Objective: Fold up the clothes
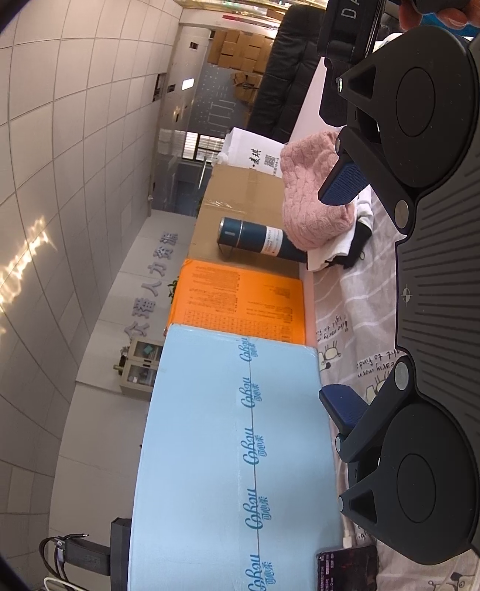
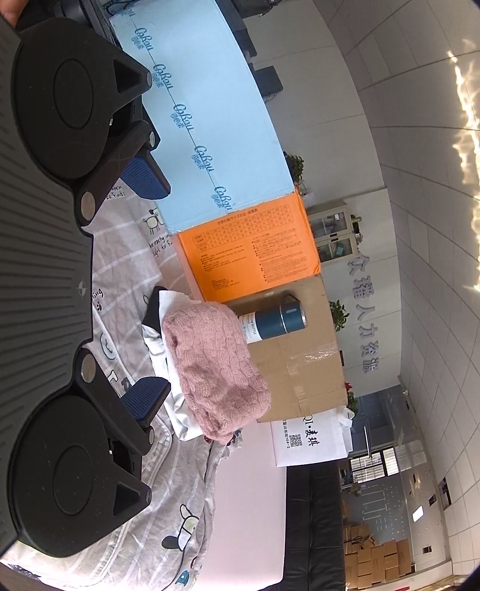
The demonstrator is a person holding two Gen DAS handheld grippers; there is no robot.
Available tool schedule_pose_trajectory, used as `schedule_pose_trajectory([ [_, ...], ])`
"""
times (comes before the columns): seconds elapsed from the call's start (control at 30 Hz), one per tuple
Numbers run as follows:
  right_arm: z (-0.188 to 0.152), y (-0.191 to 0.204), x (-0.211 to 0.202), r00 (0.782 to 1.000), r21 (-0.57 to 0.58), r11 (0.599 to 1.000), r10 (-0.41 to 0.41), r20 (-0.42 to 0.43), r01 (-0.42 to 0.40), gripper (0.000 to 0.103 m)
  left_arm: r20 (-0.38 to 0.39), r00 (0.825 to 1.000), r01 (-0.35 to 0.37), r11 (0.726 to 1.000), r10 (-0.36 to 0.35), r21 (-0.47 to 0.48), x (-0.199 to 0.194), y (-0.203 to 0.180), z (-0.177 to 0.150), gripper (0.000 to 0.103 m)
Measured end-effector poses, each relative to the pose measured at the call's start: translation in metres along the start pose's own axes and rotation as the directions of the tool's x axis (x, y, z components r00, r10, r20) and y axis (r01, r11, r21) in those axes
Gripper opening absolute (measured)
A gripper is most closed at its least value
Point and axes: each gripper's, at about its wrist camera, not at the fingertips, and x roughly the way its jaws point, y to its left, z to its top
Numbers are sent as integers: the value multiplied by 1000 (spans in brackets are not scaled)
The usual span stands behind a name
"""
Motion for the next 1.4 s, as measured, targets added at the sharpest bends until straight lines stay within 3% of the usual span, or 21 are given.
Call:
schedule_pose_trajectory([
  [0.2,-2,-3,0,994,0,995,96,49,-96,103,11,998,-60,998,60,-6,-3,-3,-7,103],
  [0.4,-1,-25,4,975,84,971,221,26,-222,103,55,995,-83,996,81,43,-14,-2,-4,103],
  [0.57,-9,-34,1,967,71,965,247,61,-251,103,69,993,-99,992,94,77,-26,-5,-4,103],
  [0.63,-12,-36,3,957,64,955,286,55,-289,103,86,991,-113,989,105,95,-36,-7,-5,103],
  [0.73,-16,-36,7,921,73,918,389,41,-391,103,119,985,-140,983,126,122,-52,-9,-6,103],
  [0.9,-24,-19,7,818,41,817,576,15,-576,103,189,957,-242,965,220,99,-84,-1,-10,103],
  [1.03,-31,5,0,737,-24,736,676,-19,-676,103,227,932,-309,946,281,98,-114,9,-16,103],
  [1.1,-34,18,-2,686,-39,685,726,-47,-728,103,248,913,-356,930,324,95,-131,14,-19,103],
  [1.17,-37,32,-3,632,-39,631,771,-76,-774,103,276,878,-424,903,391,71,-148,21,-25,103],
  [1.4,-50,90,-9,433,-56,432,875,-218,-900,103,347,688,-678,735,637,-5,-224,61,-34,103],
])
